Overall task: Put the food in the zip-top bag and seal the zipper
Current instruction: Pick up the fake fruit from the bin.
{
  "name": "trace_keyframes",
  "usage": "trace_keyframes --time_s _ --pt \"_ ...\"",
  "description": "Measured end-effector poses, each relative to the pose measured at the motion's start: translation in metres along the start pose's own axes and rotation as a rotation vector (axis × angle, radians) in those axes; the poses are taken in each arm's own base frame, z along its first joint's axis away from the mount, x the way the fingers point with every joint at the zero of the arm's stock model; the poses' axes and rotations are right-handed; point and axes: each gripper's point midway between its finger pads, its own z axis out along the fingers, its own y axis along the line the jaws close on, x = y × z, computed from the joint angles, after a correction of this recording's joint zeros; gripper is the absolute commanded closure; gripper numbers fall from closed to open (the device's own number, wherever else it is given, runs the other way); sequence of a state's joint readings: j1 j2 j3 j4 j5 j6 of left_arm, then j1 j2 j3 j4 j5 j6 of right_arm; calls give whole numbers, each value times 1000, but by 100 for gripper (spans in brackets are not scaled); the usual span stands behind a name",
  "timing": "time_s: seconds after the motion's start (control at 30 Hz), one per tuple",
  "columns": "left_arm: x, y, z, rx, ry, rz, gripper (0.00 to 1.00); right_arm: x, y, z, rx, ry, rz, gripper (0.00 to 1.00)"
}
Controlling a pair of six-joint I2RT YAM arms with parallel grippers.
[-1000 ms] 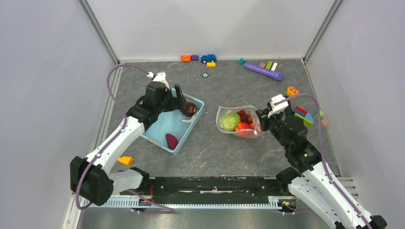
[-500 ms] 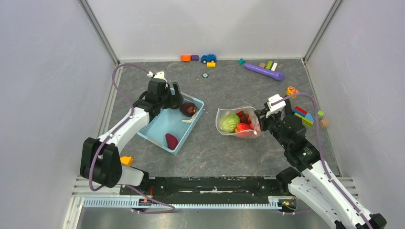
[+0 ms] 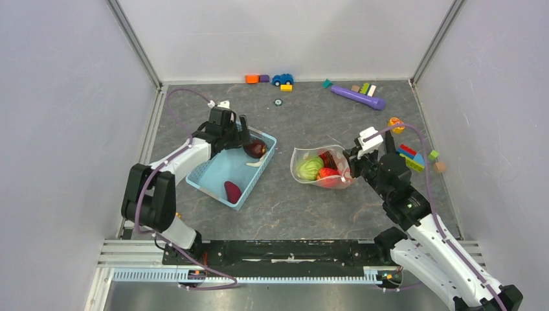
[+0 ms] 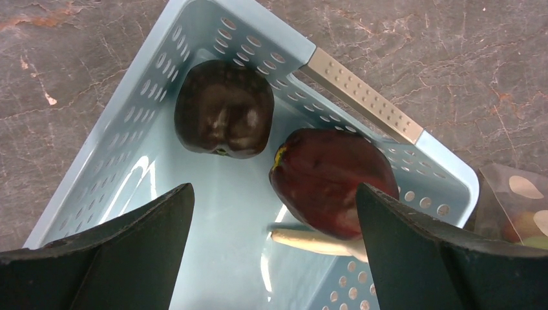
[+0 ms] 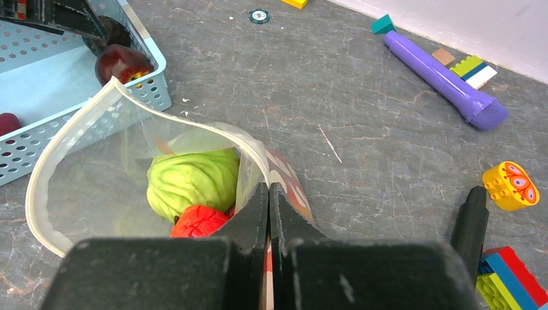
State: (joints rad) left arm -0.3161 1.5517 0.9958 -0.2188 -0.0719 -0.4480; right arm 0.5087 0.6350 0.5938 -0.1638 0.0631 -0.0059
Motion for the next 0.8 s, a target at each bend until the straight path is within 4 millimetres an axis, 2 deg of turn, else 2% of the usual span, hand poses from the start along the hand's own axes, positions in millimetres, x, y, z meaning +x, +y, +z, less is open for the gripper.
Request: trace_keyframes --time_s 0.27,0.57,0.8 --pt "3 -3 8 16 24 -2 0 -3 2 -1 -10 -11 1 100" --pt "9 -40 3 205 76 -82 0 -9 2 -4 -17 -30 -6 100" --pt "29 -44 16 210 154 -191 0 -13 3 -8 -25 -48 -11 100"
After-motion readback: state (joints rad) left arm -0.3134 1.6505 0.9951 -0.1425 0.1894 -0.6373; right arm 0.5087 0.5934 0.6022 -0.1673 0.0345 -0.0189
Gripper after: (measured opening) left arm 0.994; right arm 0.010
